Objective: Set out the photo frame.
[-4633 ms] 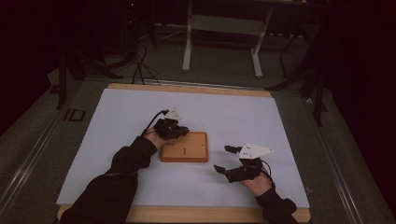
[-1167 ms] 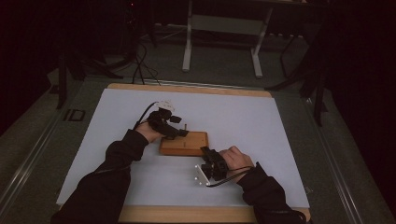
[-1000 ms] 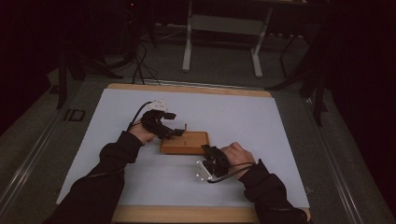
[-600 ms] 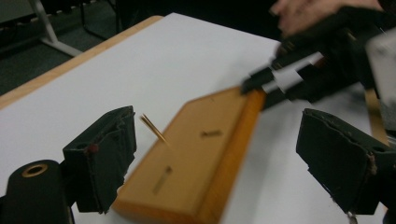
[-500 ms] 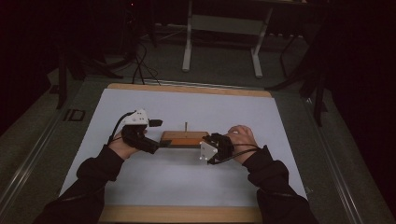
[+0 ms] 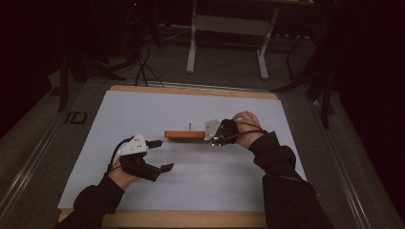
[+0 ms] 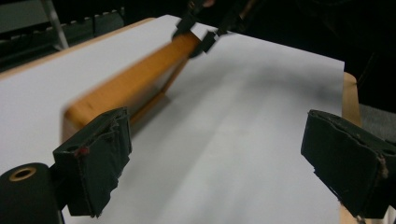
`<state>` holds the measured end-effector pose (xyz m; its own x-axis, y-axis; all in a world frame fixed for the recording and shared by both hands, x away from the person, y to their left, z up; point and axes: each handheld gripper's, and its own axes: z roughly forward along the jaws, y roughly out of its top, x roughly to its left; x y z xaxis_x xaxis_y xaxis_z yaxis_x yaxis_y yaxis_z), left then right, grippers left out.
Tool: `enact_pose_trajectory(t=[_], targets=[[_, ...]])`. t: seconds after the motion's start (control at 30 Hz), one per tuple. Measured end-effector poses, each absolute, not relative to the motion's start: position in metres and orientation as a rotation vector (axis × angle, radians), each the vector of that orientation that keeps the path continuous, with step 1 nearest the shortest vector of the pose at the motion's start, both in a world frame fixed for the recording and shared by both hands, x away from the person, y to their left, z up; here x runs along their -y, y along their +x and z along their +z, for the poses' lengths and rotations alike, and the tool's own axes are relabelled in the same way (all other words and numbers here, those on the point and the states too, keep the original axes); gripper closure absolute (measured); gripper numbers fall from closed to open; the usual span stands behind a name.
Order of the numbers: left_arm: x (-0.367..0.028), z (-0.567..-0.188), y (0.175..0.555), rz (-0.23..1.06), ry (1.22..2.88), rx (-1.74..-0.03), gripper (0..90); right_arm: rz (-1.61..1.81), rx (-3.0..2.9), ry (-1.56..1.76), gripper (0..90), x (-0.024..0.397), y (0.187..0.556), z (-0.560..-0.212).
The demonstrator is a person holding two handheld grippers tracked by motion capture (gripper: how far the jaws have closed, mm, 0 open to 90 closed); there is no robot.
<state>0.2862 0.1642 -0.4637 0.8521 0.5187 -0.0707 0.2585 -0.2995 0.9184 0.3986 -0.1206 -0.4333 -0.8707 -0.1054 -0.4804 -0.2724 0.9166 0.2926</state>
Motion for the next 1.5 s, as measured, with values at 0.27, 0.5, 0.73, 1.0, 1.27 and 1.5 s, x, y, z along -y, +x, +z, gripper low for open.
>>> enact_pose_trajectory(t=[0.27,0.5,0.73,1.0,1.27,1.5], targets=[[-0.160,-0.481,0.269,0.295,1.846,-0.635,9.3,0.488,-2.694,-0.248,70.1,0.118,0.416,-0.425],[-0.164,-0.492,0.271,0.299,1.834,-0.647,9.3,0.455,-2.791,-0.224,69.8,0.111,0.442,-0.416],[-0.164,-0.499,0.273,0.295,1.847,-0.639,9.3,0.459,-2.885,-0.133,69.6,0.107,0.461,-0.411],[-0.165,-0.501,0.273,0.298,1.835,-0.633,9.3,0.424,-2.956,-0.102,68.5,0.100,0.487,-0.407],[-0.165,-0.500,0.273,0.294,1.840,-0.620,9.3,0.424,-2.975,-0.050,67.6,0.099,0.499,-0.408],[-0.164,-0.501,0.272,0.301,1.846,-0.605,9.3,0.429,-2.978,-0.010,66.5,0.098,0.507,-0.408]])
